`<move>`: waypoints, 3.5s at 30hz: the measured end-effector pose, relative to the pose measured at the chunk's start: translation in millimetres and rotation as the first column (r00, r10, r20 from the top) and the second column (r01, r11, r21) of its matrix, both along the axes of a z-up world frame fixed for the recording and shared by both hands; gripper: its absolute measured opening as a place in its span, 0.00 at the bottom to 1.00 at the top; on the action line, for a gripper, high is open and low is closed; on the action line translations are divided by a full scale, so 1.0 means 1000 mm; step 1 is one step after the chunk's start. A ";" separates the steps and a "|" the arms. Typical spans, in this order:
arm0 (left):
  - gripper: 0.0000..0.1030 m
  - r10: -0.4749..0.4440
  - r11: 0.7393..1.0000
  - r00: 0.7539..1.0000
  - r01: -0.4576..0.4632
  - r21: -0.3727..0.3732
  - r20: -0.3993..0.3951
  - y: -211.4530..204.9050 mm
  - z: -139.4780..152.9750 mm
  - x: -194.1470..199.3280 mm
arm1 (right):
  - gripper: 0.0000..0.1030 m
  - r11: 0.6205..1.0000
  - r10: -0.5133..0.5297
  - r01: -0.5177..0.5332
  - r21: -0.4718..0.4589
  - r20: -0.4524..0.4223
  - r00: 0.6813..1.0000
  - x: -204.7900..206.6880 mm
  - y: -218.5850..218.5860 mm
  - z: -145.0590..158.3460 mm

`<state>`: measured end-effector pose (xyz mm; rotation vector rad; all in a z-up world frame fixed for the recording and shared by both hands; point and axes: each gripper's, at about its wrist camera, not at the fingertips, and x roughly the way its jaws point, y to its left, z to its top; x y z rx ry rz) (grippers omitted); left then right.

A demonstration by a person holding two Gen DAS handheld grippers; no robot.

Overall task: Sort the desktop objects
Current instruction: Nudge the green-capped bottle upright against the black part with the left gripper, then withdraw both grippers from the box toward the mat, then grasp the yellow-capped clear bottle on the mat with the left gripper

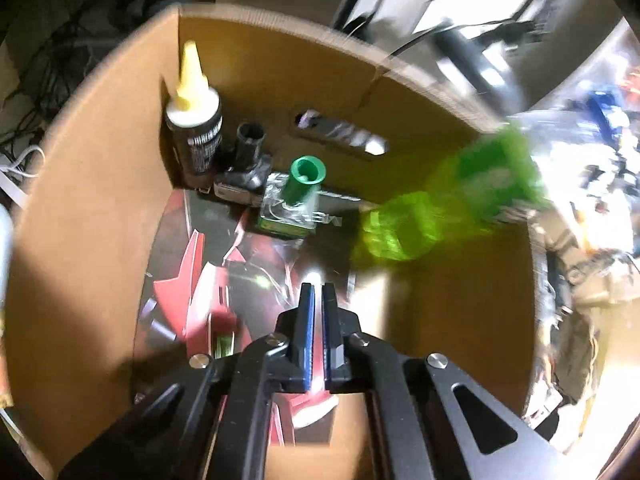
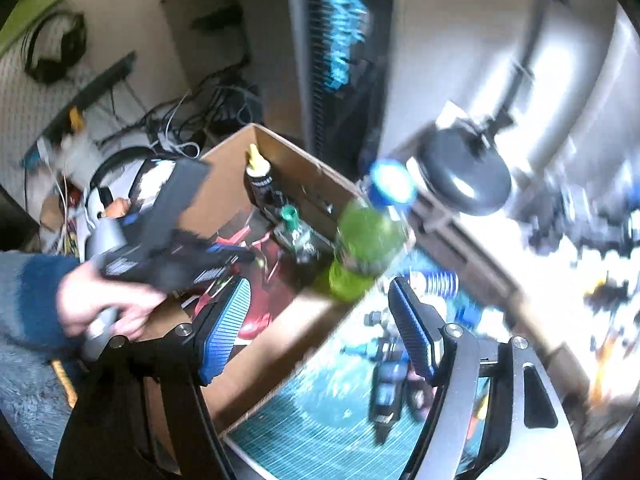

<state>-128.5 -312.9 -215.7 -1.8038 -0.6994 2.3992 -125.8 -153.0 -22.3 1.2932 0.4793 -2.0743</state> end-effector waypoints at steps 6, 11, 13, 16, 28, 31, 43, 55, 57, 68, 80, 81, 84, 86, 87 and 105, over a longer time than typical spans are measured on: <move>0.00 0.021 0.999 0.998 -0.019 -0.034 0.058 0.002 -0.038 -0.031 | 0.58 0.990 -0.122 0.128 -0.065 0.090 0.988 0.018 0.048 -0.037; 0.00 0.043 0.997 0.996 -0.038 -0.071 0.078 0.001 -0.054 -0.043 | 0.41 0.979 -0.193 0.199 -0.050 0.107 0.975 0.024 0.080 -0.047; 0.00 0.044 0.995 0.996 -0.037 -0.088 0.075 0.002 -0.055 -0.046 | 0.34 0.974 -0.217 0.224 -0.046 0.116 0.969 0.025 0.092 -0.050; 0.00 0.042 0.994 0.996 -0.034 -0.102 0.076 0.003 -0.057 -0.048 | 0.33 0.966 -0.248 0.255 -0.043 0.129 0.960 0.026 0.107 -0.054; 0.00 0.049 0.992 0.996 -0.039 -0.119 0.081 -0.005 -0.056 -0.058 | 0.33 0.959 -0.279 0.283 -0.004 0.145 0.949 0.033 0.118 -0.054; 0.00 0.033 0.993 0.996 -0.024 -0.116 0.083 -0.005 -0.054 -0.055 | 0.33 0.958 -0.285 0.286 0.012 0.143 0.948 0.038 0.118 -0.053; 0.15 -0.185 0.983 0.980 0.184 0.015 0.072 0.052 0.017 0.041 | 0.39 0.893 -0.447 0.447 0.049 0.202 0.871 0.080 0.198 -0.069; 0.84 -0.168 0.986 0.977 0.164 -0.038 -0.134 0.133 0.129 0.082 | 0.45 0.891 -0.438 0.454 -0.014 0.242 0.866 0.090 0.311 -0.090; 0.84 -0.158 0.987 0.979 0.153 -0.050 -0.132 0.157 0.127 0.094 | 0.46 0.897 -0.418 0.440 -0.035 0.254 0.872 0.094 0.330 -0.096; 0.84 -0.145 0.989 0.988 0.142 -0.045 -0.060 0.284 0.104 0.133 | 0.51 0.898 -0.400 0.439 -0.027 0.367 0.840 0.132 0.436 -0.143; 0.84 -0.247 0.961 0.964 0.231 -0.152 -0.099 0.380 0.065 -0.003 | 0.51 0.847 -0.491 0.530 0.035 0.434 0.756 0.151 0.487 -0.169; 0.84 -0.262 0.952 0.961 0.243 -0.185 -0.086 0.390 0.057 -0.022 | 0.52 0.838 -0.504 0.545 0.033 0.432 0.748 0.153 0.490 -0.167; 0.84 -0.280 0.939 0.960 0.278 -0.202 0.018 0.416 0.016 -0.071 | 0.63 0.804 -0.550 0.593 0.033 0.419 0.722 0.160 0.503 -0.161; 0.84 -0.275 0.938 0.959 0.284 -0.199 0.070 0.425 -0.006 -0.086 | 0.63 0.780 -0.581 0.624 0.039 0.415 0.700 0.164 0.512 -0.159; 0.84 -0.274 0.935 0.957 0.288 -0.205 0.093 0.430 -0.018 -0.091 | 0.63 0.767 -0.596 0.640 0.041 0.413 0.688 0.166 0.517 -0.158; 0.47 -0.317 0.900 0.945 0.328 -0.287 0.084 0.458 -0.032 -0.133 | 0.63 0.648 -0.703 0.758 0.067 0.437 0.562 0.179 0.550 -0.166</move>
